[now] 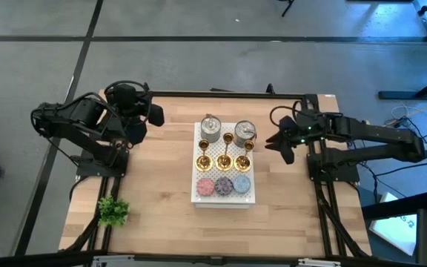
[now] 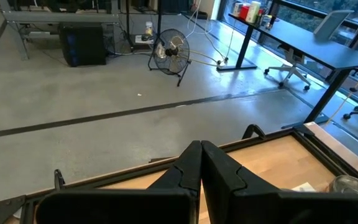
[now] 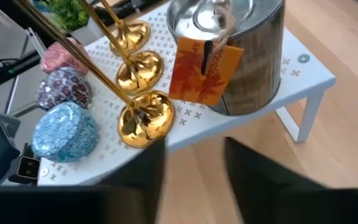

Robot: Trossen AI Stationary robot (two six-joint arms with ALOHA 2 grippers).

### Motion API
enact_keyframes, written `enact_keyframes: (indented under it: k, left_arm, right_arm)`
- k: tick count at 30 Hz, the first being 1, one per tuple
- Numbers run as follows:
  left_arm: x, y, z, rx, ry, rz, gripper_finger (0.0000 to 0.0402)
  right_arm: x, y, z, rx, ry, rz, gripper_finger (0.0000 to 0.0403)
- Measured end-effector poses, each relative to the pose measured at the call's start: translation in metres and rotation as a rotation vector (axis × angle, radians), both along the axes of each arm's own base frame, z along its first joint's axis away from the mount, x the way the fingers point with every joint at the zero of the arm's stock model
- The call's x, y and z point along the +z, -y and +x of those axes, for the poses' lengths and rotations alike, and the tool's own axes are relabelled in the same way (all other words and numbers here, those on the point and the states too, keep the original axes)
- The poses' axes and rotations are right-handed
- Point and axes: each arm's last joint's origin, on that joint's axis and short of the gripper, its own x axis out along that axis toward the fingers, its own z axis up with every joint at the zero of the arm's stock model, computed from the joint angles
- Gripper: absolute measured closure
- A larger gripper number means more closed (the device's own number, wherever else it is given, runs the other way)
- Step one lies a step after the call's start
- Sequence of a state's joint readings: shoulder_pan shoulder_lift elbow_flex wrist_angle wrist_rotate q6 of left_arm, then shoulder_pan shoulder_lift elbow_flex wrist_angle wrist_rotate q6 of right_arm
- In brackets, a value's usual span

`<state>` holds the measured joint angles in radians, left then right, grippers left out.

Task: Pick & Place candle stick holders
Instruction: Put the silver scented candle on the shelf aligned with the other silver scented candle

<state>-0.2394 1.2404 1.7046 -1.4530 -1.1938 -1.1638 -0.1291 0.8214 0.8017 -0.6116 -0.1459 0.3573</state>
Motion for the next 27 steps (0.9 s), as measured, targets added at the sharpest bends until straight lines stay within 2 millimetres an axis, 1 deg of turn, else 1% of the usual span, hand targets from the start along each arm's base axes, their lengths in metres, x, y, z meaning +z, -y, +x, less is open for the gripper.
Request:
enact_keyframes:
  k: [3,4,5,8,19,27]
  left_arm:
    - [0.000,0.000,0.000,0.000,-0.007,0.002,0.0398]
    - [0.000,0.000,-0.001,0.000,-0.009,0.002,0.0398]
    - [0.000,0.000,-0.001,0.000,-0.010,0.002,0.0398]
    - [-0.001,0.000,-0.001,0.000,-0.014,0.003,0.0398]
    - [-0.001,0.000,-0.001,0.000,-0.017,0.004,0.0398]
    - [-0.001,0.000,-0.001,0.000,-0.017,0.004,0.0398]
  right_arm:
    - [-0.003,0.001,0.008,0.017,-0.007,0.007,0.0351]
    - [-0.004,0.001,0.011,0.028,-0.008,0.014,0.0376]
    - [-0.005,0.001,0.014,0.037,-0.008,0.017,0.0388]
    - [-0.008,0.002,0.022,0.038,-0.010,0.019,0.0396]
    - [-0.024,0.005,0.050,0.082,-0.033,0.008,0.0398]
    - [-0.028,0.006,0.061,0.084,-0.018,-0.019,0.0399]
